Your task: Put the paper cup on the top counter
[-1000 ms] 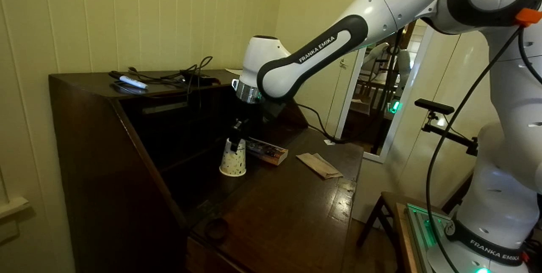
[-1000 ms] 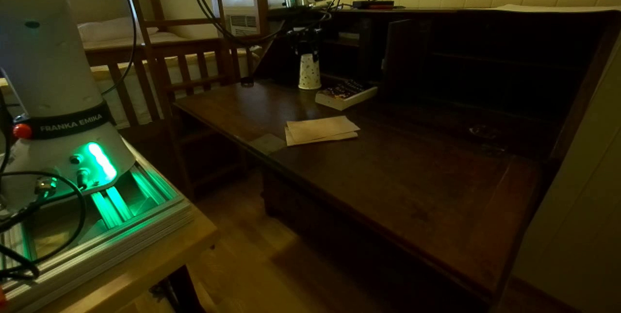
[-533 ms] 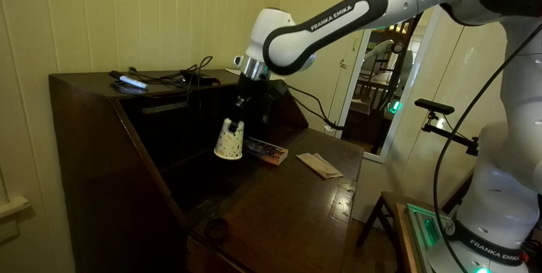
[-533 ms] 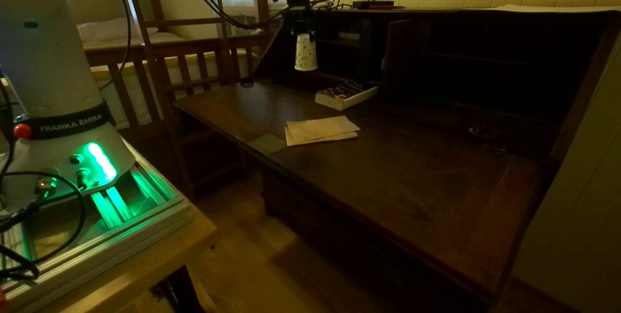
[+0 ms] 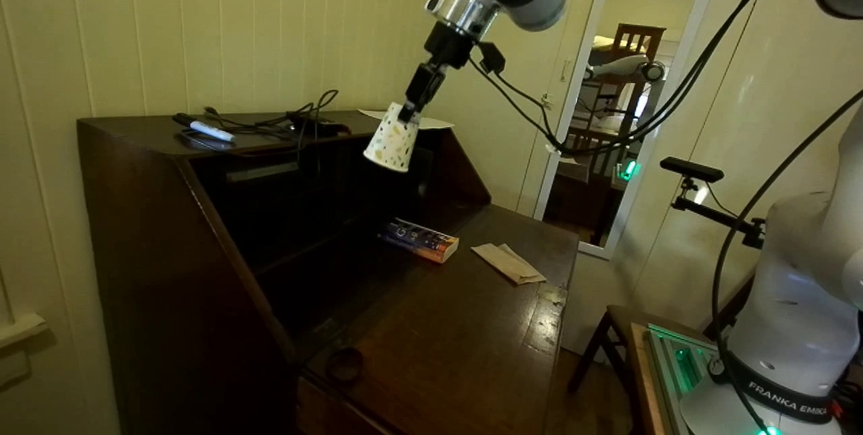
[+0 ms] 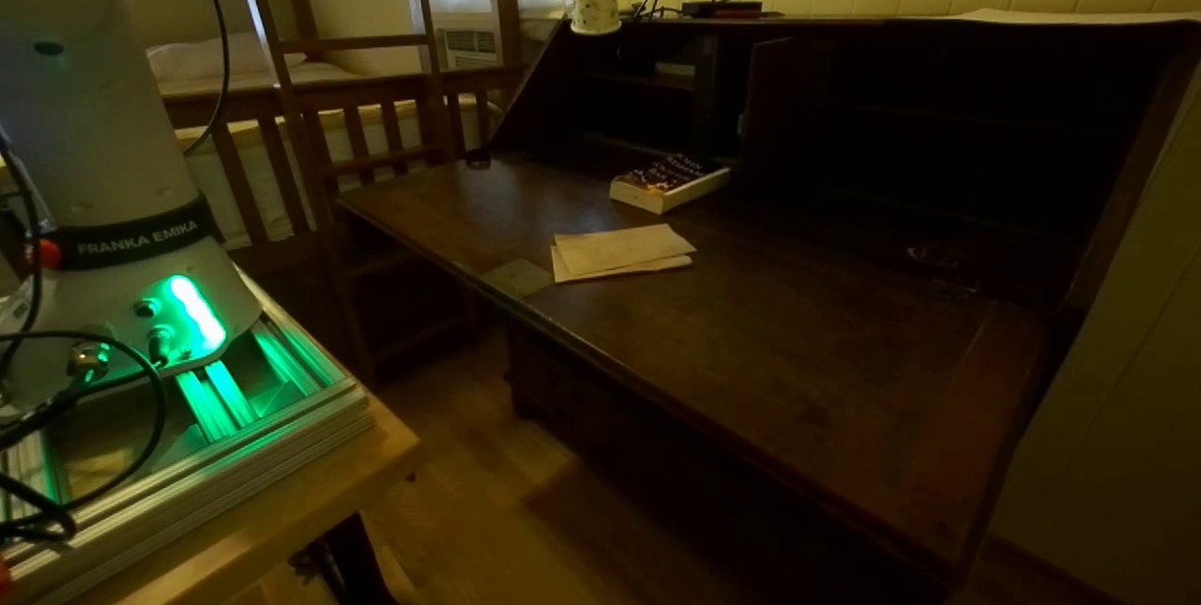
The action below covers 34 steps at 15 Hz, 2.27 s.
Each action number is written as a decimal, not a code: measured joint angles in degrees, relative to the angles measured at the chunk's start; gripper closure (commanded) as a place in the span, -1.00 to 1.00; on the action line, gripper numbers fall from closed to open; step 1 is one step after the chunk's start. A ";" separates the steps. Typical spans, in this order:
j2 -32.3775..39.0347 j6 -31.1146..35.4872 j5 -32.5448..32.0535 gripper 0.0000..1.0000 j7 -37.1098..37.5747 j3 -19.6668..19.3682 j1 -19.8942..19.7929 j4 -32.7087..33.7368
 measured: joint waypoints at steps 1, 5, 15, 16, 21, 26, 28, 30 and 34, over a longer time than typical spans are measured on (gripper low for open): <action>-1.30 0.71 1.77 0.28 0.00 -1.13 -0.21 0.00; -3.72 9.73 2.37 0.28 2.16 -4.94 -1.26 -0.63; -3.31 39.82 -25.77 -0.22 29.70 -5.39 -10.25 -8.99; -3.09 39.96 -26.72 -0.22 30.77 -5.38 -10.80 -9.22; -2.69 43.43 -27.52 0.28 31.53 -5.15 -10.87 -9.13; 2.52 58.27 -33.17 0.28 37.21 -4.03 -12.89 -5.27; 5.19 60.47 -28.89 0.28 32.85 -3.75 -10.22 -4.13; 7.50 62.24 -28.43 0.28 32.07 -2.26 -7.22 -3.47; 12.44 62.82 -23.93 -0.22 26.60 -2.05 -3.57 0.25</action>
